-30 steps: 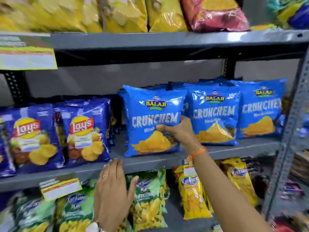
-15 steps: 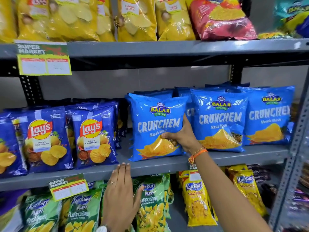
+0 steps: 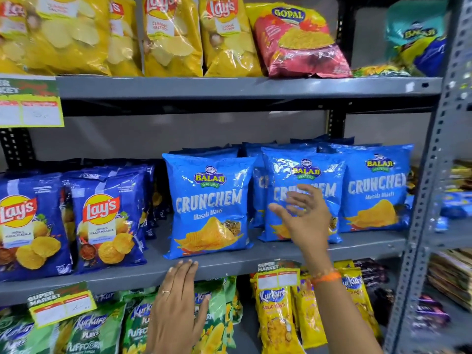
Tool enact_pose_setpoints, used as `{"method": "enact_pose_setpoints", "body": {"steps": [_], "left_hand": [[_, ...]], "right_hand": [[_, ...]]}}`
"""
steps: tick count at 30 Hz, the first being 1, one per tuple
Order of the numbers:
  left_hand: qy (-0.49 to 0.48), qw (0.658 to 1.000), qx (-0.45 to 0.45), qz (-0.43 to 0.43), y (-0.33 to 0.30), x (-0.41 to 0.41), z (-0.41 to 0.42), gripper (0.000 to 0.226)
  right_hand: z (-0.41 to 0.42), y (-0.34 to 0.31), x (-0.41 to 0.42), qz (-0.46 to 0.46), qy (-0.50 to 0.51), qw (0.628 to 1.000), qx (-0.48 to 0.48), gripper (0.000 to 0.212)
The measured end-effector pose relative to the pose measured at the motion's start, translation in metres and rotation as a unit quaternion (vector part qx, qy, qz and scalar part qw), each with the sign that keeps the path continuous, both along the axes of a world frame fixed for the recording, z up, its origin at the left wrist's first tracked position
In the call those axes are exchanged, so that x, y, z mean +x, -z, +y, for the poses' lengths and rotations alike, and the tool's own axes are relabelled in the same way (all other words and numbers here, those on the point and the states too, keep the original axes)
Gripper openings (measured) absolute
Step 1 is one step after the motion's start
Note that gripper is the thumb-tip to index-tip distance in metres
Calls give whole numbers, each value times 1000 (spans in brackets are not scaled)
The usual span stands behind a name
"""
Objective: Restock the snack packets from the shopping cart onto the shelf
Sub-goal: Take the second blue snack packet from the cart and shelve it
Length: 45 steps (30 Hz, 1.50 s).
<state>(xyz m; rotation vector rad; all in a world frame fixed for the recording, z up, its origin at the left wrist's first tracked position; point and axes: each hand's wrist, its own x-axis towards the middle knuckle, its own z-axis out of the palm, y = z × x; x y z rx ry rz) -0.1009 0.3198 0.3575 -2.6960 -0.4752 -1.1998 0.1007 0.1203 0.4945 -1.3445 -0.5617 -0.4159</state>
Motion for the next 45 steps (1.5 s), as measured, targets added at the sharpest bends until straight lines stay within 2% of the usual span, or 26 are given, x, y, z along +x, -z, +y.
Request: {"method": "enact_pose_setpoints", "body": {"steps": [2,5,7,9,11,14,15,18,20,23,31,35,40,41,43,45], "left_hand": [[7,1000,-3,-27,1,8,1,67],[11,998,-1,-58,8,13,5,63],[12,998,8,-66,15,14,7,62],[10,997,6,-72,19,14,8,62],[6,997,2,-81,18,14,8,61],[9,996,2,-84,18,14,6,59],[12,997,1,-78,18,13,6,60],[23,998,-11,-57,18,8,8,61],[26,999,-16,-38,18,6,9,64],[29,999,-14,-22,17,5,11,63],[23,999,-27,-18,15,4,5,64],[23,999,-44,-19,9,-2,3,63],[39,998,-45,8,5,-14,7,63],[34,999,-41,11,4,-19,11,62],[9,999,-42,8,1,-30,18,62],[-23,999,-46,3,1,-40,26,63]], "right_hand": [[-29,1,15,-5,125,991,46,59],[-60,3,43,46,200,978,-39,81],[-67,8,55,101,171,973,-121,97],[-65,14,65,115,114,976,-148,94],[-60,12,69,122,42,984,-123,85],[-57,6,80,141,-6,986,-93,98],[-56,3,84,135,-18,987,-85,92],[-53,-8,88,93,-71,992,-41,48],[-49,-13,91,60,-72,995,-34,36],[-41,-11,101,33,-81,996,-33,33],[-40,-5,111,40,-97,994,-42,35],[-37,-7,102,51,-39,996,-61,44],[-48,-6,68,32,140,978,-152,69],[-49,-4,56,1,189,972,-140,66],[-41,-1,21,-91,243,964,-56,49],[-21,1,-14,-127,174,977,-12,37]]}}
